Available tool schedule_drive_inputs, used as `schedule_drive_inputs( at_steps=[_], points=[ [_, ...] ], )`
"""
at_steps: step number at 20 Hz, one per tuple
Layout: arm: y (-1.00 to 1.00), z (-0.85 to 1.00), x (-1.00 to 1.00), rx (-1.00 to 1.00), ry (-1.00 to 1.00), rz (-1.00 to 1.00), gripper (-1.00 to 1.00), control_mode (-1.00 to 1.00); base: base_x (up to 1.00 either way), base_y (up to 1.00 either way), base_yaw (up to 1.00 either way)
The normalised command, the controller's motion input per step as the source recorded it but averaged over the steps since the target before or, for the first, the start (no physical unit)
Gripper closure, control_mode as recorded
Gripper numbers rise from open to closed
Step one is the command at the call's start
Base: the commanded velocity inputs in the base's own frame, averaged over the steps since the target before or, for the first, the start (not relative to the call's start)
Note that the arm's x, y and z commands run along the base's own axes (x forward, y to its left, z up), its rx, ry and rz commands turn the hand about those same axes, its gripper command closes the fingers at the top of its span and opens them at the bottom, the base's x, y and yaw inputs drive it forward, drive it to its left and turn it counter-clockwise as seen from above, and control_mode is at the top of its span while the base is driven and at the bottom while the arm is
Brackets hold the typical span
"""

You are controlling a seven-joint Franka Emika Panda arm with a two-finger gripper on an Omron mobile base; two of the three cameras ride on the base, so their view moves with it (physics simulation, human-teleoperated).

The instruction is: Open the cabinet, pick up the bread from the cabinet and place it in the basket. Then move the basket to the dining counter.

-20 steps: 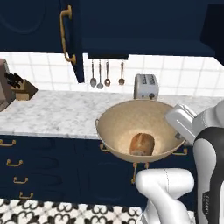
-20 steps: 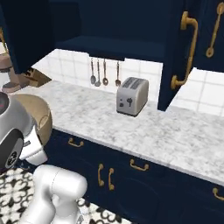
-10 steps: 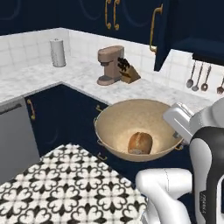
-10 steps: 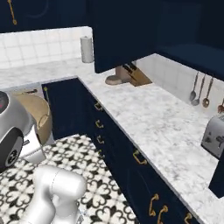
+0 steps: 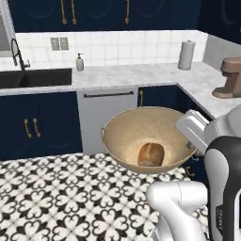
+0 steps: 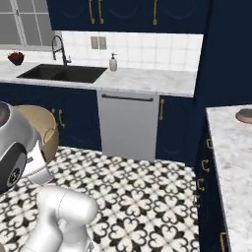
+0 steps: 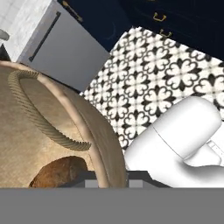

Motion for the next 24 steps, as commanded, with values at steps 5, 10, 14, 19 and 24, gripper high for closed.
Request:
schedule_drive_inputs(
  at_steps=[5,10,14,19,24],
  points=[
    [0.0,0.0,0.0,0.0,0.0,0.0,1.0,1.0,0.0,0.0,1.0],
    [0.0,0.0,0.0,0.0,0.0,0.0,1.0,1.0,0.0,0.0,1.0],
    [0.0,0.0,0.0,0.0,0.0,0.0,1.0,1.0,0.19,0.11,0.96],
    [0.0,0.0,0.0,0.0,0.0,0.0,1.0,1.0,1.0,0.43,0.58],
    [0.0,0.0,0.0,0.0,0.0,0.0,1.0,1.0,1.0,0.39,0.42]
  ],
)
